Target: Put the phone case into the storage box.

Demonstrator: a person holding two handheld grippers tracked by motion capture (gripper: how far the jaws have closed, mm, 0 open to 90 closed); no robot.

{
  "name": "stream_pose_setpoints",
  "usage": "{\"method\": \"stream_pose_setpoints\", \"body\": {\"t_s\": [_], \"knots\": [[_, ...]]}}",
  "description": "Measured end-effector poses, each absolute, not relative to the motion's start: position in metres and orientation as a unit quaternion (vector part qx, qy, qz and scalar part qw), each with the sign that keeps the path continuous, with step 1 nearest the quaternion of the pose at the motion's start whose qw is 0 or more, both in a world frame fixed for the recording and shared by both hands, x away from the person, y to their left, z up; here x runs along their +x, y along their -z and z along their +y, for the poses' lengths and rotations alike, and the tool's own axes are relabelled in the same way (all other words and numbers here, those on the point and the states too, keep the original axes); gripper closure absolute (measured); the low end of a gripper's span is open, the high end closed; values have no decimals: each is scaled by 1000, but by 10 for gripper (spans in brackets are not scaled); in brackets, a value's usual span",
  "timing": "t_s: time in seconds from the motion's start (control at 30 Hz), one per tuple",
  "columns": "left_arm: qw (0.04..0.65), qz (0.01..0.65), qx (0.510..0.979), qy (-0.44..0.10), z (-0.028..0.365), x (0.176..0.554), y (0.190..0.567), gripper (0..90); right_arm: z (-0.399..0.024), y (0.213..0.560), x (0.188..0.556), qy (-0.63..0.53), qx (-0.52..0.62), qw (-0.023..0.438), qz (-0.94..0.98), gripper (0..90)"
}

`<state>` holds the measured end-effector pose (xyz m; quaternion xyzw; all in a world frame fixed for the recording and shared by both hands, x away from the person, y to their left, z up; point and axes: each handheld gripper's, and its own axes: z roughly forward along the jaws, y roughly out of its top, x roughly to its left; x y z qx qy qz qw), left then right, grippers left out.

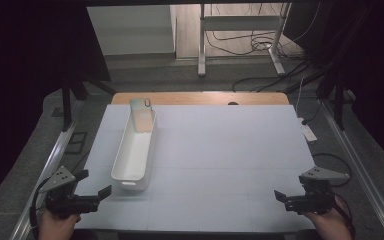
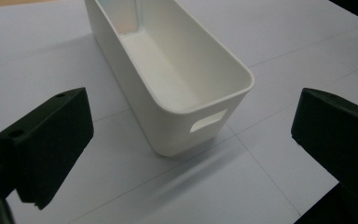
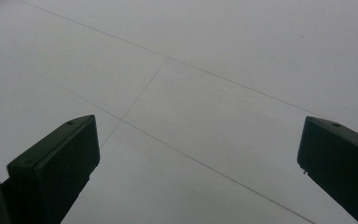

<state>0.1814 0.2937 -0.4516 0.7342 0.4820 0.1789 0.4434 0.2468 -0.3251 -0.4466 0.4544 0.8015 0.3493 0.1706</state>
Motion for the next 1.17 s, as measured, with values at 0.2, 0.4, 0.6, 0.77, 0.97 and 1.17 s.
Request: {"method": "stream_pose_setpoints", "body": {"t_s": [0.2, 0.4, 0.6, 0.77, 0.97, 1.17], "knots": [[440, 485, 734, -179, 294, 177, 454, 0, -325, 447, 247, -350, 455, 171, 801, 0], [430, 489, 737, -181, 294, 172, 458, 0, -325, 446, 246, -349, 453, 171, 803, 0], [415, 489, 745, -182, 292, 172, 462, 0, -325, 447, 246, -348, 451, 172, 804, 0], [409, 490, 748, -182, 290, 172, 464, 0, -325, 447, 246, -348, 451, 172, 804, 0], [409, 495, 746, -174, 291, 173, 465, 1, -324, 447, 246, -348, 450, 171, 804, 0], [404, 492, 751, -176, 289, 174, 465, 7, -323, 447, 246, -345, 447, 173, 807, 0]]}}
